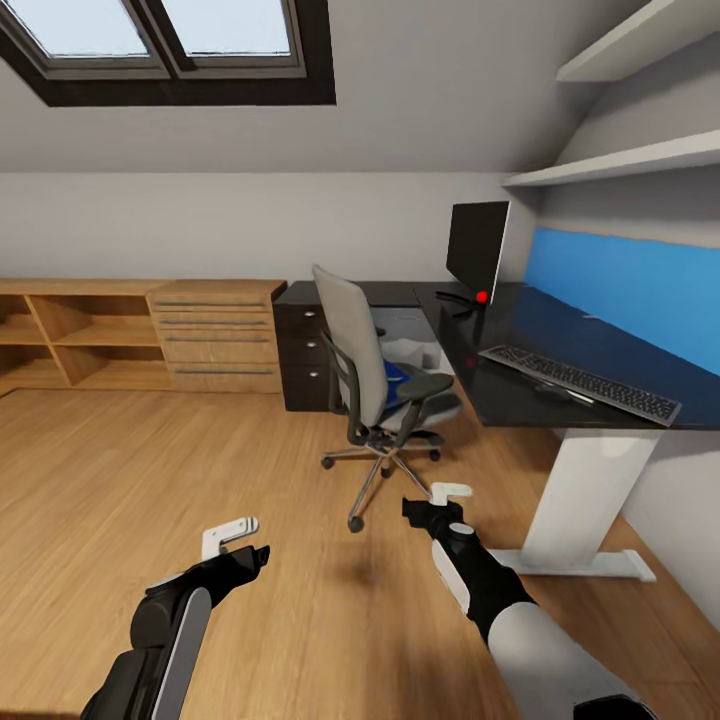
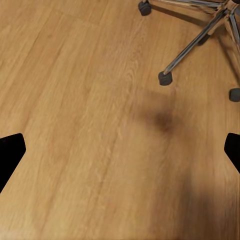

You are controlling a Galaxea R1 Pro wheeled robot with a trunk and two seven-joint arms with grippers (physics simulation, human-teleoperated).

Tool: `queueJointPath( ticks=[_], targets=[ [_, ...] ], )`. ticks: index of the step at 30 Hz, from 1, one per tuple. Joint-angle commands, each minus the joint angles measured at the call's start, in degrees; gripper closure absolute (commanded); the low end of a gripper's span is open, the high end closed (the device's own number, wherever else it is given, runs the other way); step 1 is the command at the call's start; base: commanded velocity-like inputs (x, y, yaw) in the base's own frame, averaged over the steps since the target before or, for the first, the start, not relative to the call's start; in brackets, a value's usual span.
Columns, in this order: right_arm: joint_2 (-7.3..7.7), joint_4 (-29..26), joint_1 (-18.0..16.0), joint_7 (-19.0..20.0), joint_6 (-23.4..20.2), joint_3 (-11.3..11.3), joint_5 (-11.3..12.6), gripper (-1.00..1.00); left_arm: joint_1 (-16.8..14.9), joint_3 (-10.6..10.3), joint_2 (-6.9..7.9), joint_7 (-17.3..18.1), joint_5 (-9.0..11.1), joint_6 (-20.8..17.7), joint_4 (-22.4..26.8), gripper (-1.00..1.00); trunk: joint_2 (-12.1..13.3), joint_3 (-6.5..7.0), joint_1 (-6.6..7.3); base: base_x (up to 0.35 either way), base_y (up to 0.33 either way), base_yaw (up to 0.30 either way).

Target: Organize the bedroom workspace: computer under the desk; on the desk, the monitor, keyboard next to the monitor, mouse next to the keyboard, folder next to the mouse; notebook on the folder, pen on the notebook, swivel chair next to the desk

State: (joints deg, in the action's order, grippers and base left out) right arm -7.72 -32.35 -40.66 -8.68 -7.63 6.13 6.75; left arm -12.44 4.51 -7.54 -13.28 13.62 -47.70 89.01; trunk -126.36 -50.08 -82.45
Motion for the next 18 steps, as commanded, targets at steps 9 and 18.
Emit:
queueJointPath(
  ticks=[9, 18],
  targets=[
    [0.07, -15.66, 6.20, -1.77, -7.95, 0.37, 0.63, -1.00, -0.03, 1.22, 0.06, -0.29, 0.66, -0.46, 1.95, -1.00, -3.65, -1.68, -1.98, 0.000, 0.000, 0.000],
    [0.07, -15.81, 6.29, -1.78, -7.96, 0.35, 0.71, -1.00, -0.04, 1.91, 0.07, -0.32, 0.67, -0.63, 1.83, -1.00, -7.26, -3.30, -3.95, 0.000, 0.000, 0.000]
  ],
)
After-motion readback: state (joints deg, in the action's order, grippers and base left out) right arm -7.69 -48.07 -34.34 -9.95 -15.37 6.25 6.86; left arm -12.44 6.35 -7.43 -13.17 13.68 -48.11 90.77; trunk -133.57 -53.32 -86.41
